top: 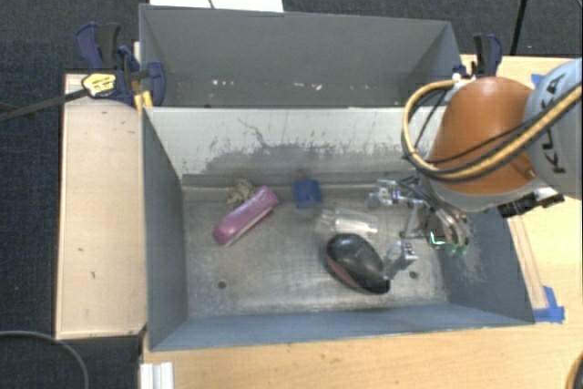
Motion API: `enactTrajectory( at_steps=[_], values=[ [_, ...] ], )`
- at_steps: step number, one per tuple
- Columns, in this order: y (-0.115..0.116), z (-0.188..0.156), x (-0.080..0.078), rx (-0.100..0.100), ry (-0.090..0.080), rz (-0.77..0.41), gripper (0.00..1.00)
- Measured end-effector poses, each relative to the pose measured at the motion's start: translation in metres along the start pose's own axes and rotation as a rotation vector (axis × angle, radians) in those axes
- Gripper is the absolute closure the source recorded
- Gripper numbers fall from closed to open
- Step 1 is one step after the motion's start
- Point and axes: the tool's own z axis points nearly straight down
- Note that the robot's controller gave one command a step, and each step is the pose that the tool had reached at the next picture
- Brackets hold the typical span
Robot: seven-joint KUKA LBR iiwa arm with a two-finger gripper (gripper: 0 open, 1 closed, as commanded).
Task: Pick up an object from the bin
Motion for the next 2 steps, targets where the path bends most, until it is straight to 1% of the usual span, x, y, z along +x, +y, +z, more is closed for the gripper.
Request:
enactTrajectory(
  at_steps=[1,2],
  values=[
    [0.0399,0.0843,-0.0115,0.0,-0.027,-0.162,0.0],
    [0.0394,0.0815,-0.0124,0.0,-0.031,-0.161,1.0]
  ],
)
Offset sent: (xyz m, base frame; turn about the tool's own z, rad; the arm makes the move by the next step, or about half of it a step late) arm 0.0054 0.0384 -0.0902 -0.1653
